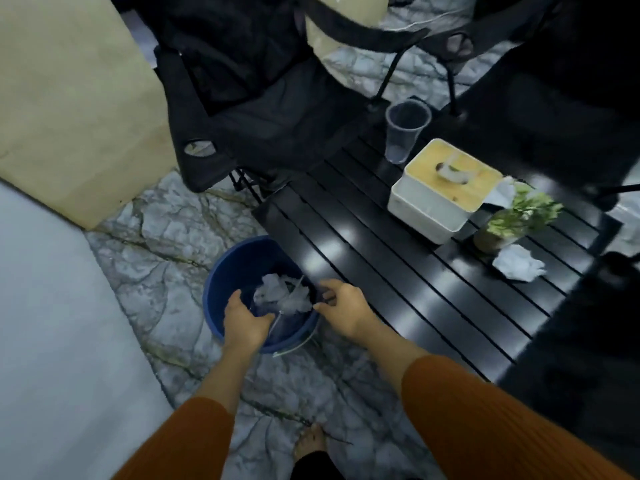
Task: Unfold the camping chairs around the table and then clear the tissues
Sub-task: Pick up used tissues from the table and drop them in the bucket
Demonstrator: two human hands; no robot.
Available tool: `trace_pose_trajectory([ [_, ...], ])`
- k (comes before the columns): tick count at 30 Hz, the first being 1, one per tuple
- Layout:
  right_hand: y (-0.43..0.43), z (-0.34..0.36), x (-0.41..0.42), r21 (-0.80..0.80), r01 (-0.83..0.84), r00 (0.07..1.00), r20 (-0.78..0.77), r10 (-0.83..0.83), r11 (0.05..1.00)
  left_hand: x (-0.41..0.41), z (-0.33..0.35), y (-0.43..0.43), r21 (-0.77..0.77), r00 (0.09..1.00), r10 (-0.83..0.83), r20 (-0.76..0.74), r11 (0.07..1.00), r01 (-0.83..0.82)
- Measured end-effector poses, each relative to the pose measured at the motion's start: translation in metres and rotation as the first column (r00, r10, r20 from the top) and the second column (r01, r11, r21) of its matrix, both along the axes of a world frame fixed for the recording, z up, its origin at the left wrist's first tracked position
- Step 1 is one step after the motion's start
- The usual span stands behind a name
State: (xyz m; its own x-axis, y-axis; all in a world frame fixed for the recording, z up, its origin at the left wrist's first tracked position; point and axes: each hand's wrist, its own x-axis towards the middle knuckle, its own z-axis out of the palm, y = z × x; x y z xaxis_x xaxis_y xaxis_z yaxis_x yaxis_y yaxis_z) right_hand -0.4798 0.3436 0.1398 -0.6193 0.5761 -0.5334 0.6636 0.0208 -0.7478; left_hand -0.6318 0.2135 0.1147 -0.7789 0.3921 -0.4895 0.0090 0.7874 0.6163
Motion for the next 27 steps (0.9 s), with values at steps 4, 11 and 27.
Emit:
trace_pose_trajectory([
  [4, 0.025, 0.04, 0.051, 0.064, 0.088, 0.996, -0.034, -0.086, 0.994, 0.035, 0.048, 0.035, 0.049, 0.992, -0.118, -0.04, 0.992, 0.119],
  [11, 0.082, 0.082, 0.174, 0.24, 0.389, 0.917, -0.003, -0.4, 0.889, 0.135, 0.112, 0.123, 0.164, 0.911, -0.373, -0.179, 0.901, 0.401],
  [27, 0.169, 0.013, 0.222, 0.357, 0.61, 0.723, 0.117, -0.681, 0.708, 0.225, 0.097, 0.35, 0.308, 0.537, -0.738, -0.409, 0.443, 0.842],
])
